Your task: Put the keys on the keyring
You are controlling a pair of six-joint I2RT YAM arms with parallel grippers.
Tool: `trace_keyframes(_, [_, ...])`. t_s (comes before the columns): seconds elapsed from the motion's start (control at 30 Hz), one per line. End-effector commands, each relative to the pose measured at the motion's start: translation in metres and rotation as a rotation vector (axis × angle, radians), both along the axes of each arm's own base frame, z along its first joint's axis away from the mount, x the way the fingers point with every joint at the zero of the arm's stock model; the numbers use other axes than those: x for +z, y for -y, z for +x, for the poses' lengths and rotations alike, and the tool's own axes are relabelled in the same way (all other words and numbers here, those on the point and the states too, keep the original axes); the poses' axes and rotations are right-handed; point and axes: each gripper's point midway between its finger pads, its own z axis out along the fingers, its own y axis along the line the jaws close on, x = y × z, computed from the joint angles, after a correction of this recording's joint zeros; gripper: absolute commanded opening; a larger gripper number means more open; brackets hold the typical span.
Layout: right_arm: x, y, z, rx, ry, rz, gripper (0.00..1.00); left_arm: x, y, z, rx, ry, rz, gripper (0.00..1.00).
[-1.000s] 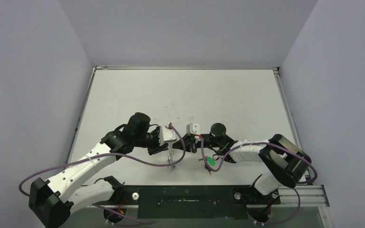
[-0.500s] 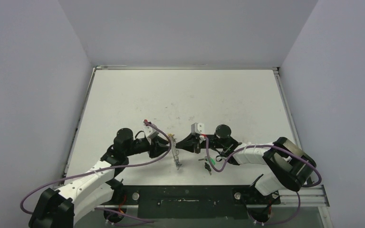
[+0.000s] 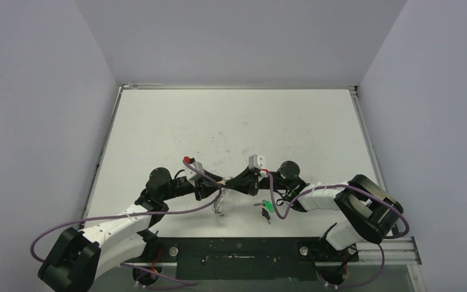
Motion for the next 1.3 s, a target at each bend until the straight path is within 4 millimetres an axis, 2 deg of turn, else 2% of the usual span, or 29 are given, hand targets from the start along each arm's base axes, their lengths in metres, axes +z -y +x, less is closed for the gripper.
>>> trace_keyframes(0.0, [0.026, -0.003, 0.000, 0.015, 0.084, 0.092, 0.00, 0.019, 0.006, -0.008, -0.051, 0.082, -0.048, 0.26])
trace_keyframes(0.37, [0.025, -0.001, 0.002, -0.004, 0.082, 0.091, 0.00, 0.009, -0.018, -0.005, 0.060, 0.111, 0.087, 0.29])
trace_keyframes(0.6, [0.025, -0.002, 0.006, -0.022, 0.078, 0.092, 0.00, 0.002, -0.007, -0.019, -0.012, 0.079, 0.071, 0.30])
trace_keyframes(0.9, [0.023, -0.001, 0.004, -0.016, 0.069, 0.085, 0.00, 0.011, 0.012, -0.007, 0.022, 0.128, 0.014, 0.32])
trace_keyframes(1.03, [0.023, 0.000, 0.003, -0.016, 0.070, 0.082, 0.00, 0.014, 0.012, 0.000, 0.058, 0.137, 0.005, 0.32])
trace_keyframes(1.27, [0.021, 0.000, 0.002, -0.013, 0.072, 0.073, 0.00, 0.023, -0.001, 0.005, 0.139, 0.168, -0.008, 0.29])
